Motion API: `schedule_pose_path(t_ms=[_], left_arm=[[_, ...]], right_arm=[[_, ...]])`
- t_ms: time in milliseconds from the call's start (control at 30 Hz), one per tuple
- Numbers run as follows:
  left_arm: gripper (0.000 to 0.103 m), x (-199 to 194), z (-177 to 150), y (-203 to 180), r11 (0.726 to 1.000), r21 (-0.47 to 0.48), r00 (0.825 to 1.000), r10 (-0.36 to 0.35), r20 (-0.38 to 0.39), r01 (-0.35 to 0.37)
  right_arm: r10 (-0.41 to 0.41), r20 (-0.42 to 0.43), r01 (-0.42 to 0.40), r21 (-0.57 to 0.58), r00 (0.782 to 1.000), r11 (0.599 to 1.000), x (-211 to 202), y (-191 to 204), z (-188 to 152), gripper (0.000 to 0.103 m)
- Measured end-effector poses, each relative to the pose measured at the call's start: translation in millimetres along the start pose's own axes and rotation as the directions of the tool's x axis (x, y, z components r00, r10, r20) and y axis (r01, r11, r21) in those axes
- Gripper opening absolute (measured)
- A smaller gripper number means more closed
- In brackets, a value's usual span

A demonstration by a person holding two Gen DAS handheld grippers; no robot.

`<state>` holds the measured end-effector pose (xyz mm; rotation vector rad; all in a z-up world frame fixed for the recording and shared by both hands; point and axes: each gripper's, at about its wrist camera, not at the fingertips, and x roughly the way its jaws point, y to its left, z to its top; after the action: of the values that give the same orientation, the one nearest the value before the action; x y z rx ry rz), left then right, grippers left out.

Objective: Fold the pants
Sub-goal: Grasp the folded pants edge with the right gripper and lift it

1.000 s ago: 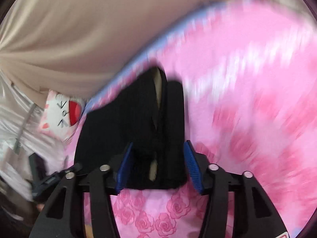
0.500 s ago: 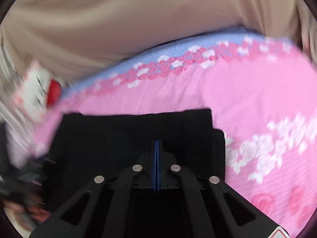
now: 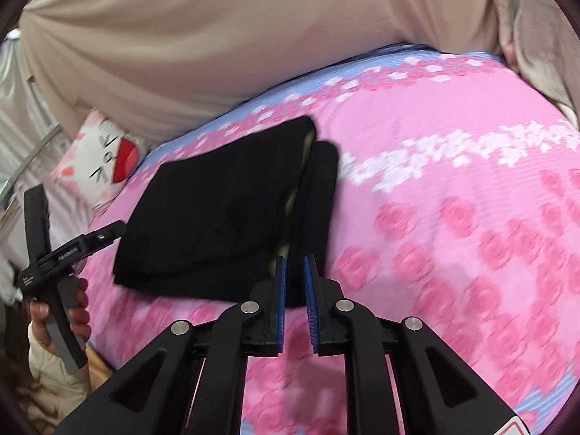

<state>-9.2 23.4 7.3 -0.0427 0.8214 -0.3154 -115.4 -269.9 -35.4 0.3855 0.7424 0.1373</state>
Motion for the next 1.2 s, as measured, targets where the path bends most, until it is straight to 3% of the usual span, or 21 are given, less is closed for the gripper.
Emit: schedule_pose_path(t_ms=[100,167,200,233,300,467,500,533,700,767,833,933,1033,1200], left_arm=[[0.097,9.0,-9.7,-11.9,0.998,0.038,0.999,0.045,-0.028,-0.044],[0.097,10.0,-13.9,-19.4,0.992,0.079,0.995,0.098,-0.010,-0.097],[0.097,9.8,-14.8,-20.0,0.991,0.084,0.994,0.104,-0.010,-0.103],[0.097,10.3,-14.6,-19.8,0.991,0.080,0.994,0.106,-0.013,-0.105],[0.097,11.9,-13.8,-17.1,0.992,0.068,0.994,0.109,-0.021,-0.107],[0.097,18.0,-17.4,-12.6,0.991,0.058,0.992,0.121,-0.047,-0.119],[0.097,19.0,-17.7,-12.4,0.991,0.059,0.991,0.124,-0.049,-0.121],[0.097,19.3,-18.8,-12.2,0.991,0.058,0.991,0.126,-0.052,-0.123],[0.097,21.0,-19.4,-9.7,0.990,0.058,0.989,0.130,-0.065,-0.126],[0.097,21.5,-18.8,-9.5,0.990,0.061,0.989,0.132,-0.065,-0.128],[0.098,22.0,-18.9,-9.2,0.990,0.064,0.990,0.129,-0.061,-0.125],[0.098,26.9,-20.6,-7.6,0.992,0.059,0.991,0.117,-0.072,-0.113],[0.098,30.4,-22.2,-6.4,0.992,0.054,0.989,0.122,-0.079,-0.118],[0.098,29.6,-21.6,-8.4,0.989,0.067,0.989,0.134,-0.069,-0.129]], right_arm=[[-0.034,0.009,0.034,-0.030,0.999,0.999,7.9,6.4,-1.2,0.014],[-0.009,0.022,0.009,0.004,1.000,1.000,5.4,2.6,3.0,0.014],[0.015,0.035,-0.016,0.022,0.999,1.000,1.5,1.3,4.5,0.021],[0.039,0.054,-0.040,0.028,0.998,0.999,-3.6,1.2,5.3,0.041],[0.036,0.071,-0.037,0.014,0.997,0.999,-7.1,4.3,5.4,0.062],[0.012,-0.009,-0.012,-0.035,1.000,0.999,18.9,15.4,-0.2,0.061],[-0.005,-0.010,0.005,-0.048,1.000,0.999,23.5,17.7,-1.0,0.053],[-0.041,-0.001,0.040,-0.073,0.999,0.996,27.8,21.7,-1.2,0.039],[-0.056,0.035,0.060,-0.110,0.998,0.992,26.3,30.6,7.1,0.009],[-0.005,0.088,0.013,-0.092,0.996,0.996,6.3,31.9,15.4,0.009],[-0.003,0.115,0.012,-0.078,0.993,0.997,-5.3,27.4,21.0,0.009],[-0.076,0.035,0.076,-0.004,0.997,0.997,22.7,-5.9,11.6,0.011],[0.015,0.043,-0.019,0.081,0.999,0.997,19.7,-22.0,5.3,0.012],[-0.001,0.054,-0.002,0.048,0.999,0.999,6.6,-6.2,11.9,0.018]])
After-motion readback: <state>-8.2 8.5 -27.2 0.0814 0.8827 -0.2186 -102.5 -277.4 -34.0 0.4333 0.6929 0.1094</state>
